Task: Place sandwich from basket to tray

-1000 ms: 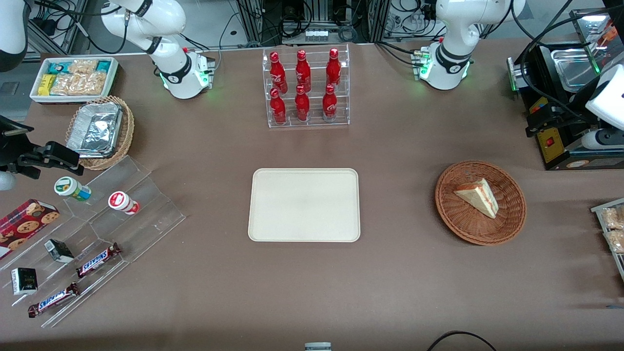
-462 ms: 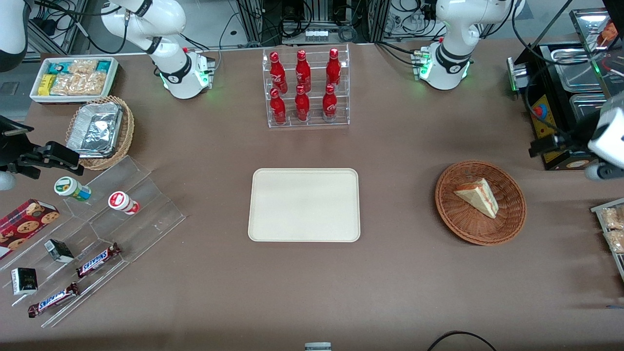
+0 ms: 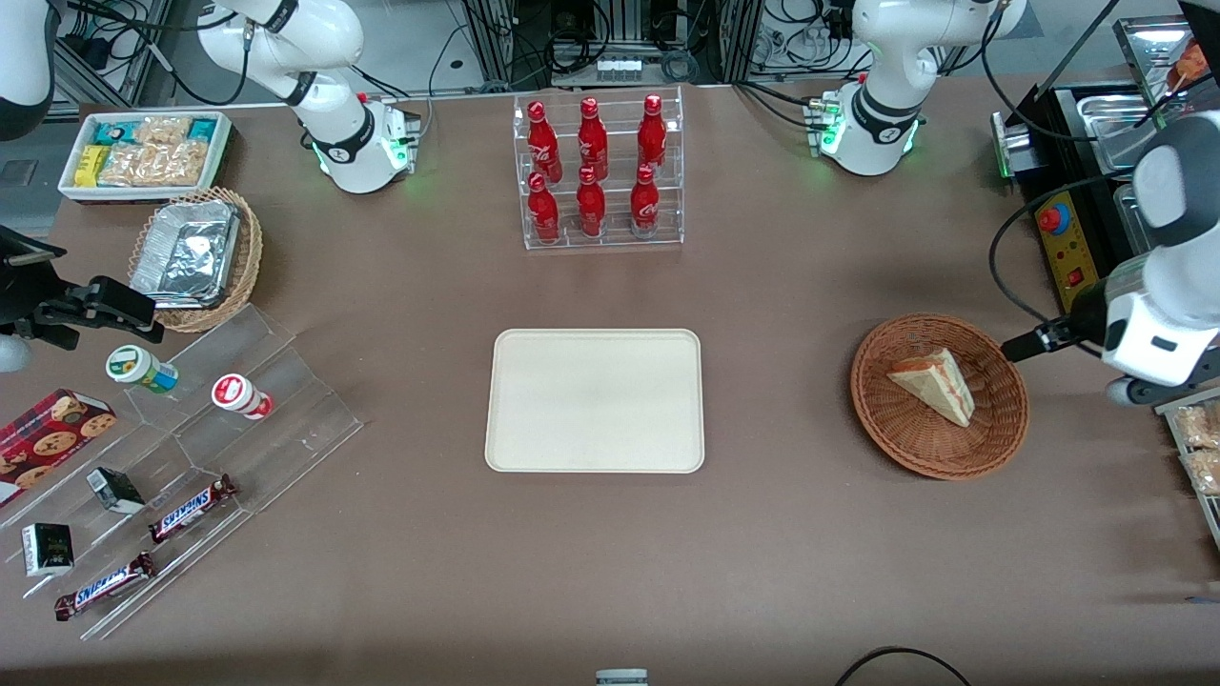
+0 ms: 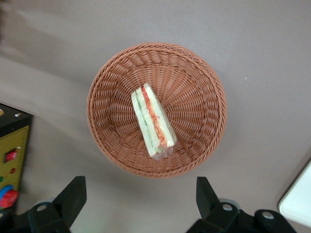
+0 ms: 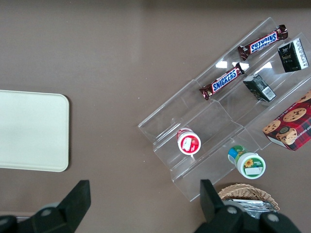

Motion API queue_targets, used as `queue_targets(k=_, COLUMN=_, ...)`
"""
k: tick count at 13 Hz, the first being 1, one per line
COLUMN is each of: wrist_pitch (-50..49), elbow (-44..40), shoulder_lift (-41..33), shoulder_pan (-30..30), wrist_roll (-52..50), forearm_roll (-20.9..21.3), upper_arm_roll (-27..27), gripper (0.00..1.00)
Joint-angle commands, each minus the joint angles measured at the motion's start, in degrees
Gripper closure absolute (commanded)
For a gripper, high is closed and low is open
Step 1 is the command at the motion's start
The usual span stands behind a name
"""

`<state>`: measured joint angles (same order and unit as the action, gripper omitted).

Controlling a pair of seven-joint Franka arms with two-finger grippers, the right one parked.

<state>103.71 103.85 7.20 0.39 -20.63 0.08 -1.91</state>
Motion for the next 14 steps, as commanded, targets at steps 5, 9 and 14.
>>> queue_targets(k=5, wrist_pitch=14.57, elbow=12.76, shoulder_lift=0.19, shoulder_pan=0.31, wrist_roll=-12.68, forearm_roll=-2.71, upper_arm_roll=0.24, gripper=0.0)
queue_targets(k=9, wrist_pitch=23.46, elbow=18.66, shoulder_lift=2.64, shoulder_pan=0.4, wrist_roll=-23.12, forearm_roll=-3.06, upper_arm_roll=0.24, gripper=0.01)
queue_targets(k=14, wrist_pitch=26.45, elbow=18.93, shoulder_lift=5.1, shoulder_pan=0.31, wrist_roll=-24.63, forearm_roll=-3.77, upper_arm_roll=0.24, gripper=0.01)
